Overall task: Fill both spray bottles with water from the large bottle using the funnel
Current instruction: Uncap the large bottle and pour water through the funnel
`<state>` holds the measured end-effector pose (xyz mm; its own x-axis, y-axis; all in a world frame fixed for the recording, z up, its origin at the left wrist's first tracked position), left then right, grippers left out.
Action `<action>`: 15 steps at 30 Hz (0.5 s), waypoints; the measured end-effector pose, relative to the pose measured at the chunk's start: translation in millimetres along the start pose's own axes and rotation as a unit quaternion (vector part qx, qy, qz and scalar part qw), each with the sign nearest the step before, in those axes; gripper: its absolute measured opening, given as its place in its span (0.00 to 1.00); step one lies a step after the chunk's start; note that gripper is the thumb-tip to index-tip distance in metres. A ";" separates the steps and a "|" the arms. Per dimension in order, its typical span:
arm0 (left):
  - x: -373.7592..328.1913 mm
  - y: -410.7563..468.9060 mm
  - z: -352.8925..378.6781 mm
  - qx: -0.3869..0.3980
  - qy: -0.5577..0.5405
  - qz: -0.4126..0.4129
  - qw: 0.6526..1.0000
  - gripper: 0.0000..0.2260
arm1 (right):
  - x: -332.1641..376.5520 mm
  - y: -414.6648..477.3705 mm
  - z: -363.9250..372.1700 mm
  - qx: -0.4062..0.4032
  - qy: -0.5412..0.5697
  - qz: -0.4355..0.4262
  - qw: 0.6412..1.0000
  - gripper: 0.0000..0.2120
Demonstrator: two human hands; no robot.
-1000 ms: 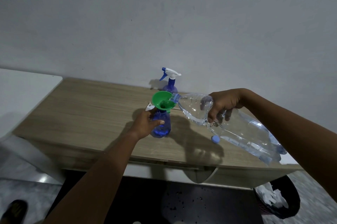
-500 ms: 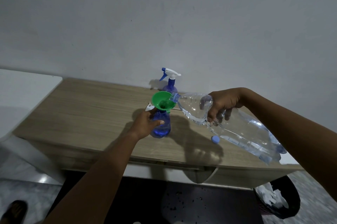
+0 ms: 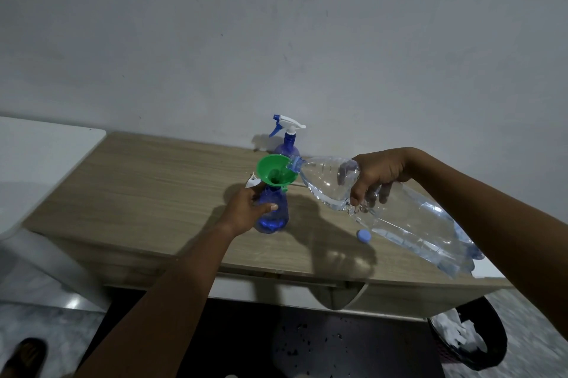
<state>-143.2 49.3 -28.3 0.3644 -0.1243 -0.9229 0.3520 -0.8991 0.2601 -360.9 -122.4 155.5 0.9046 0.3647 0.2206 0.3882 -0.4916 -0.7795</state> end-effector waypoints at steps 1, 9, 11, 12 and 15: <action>-0.1 0.0 0.1 0.000 -0.002 -0.001 1.000 0.20 | 0.3 -0.2 -0.1 0.001 0.000 -0.002 1.000 0.36; 4.2 0.1 -1.0 0.001 -0.012 -0.008 1.000 0.19 | 1.7 -0.9 -0.8 0.009 -0.001 -0.006 1.000 0.42; 3.7 0.1 -0.4 0.001 -0.019 -0.012 1.000 0.19 | 2.1 -0.8 -0.9 0.010 0.000 -0.007 1.000 0.43; 3.4 0.0 -0.6 0.000 -0.020 -0.012 1.000 0.19 | 2.5 -0.9 -1.0 0.011 0.003 -0.009 1.000 0.43; 3.0 0.3 -0.2 0.001 -0.019 -0.007 1.000 0.18 | 2.9 -1.1 -1.2 0.013 0.007 -0.013 1.000 0.42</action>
<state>-141.8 48.8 -30.9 0.3265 -0.1266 -0.9367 0.3549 -0.9021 0.2456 -358.5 -121.7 157.6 0.8964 0.3664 0.2493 0.4078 -0.4616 -0.7878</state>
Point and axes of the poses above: each hand's wrist, its own y-axis towards the middle knuckle, its own z-axis out of the palm, x = y × z, the point moved 1 cm from there along y, towards the middle knuckle, and after that the axes turned 15 degrees about z, right-handed, at the moved point
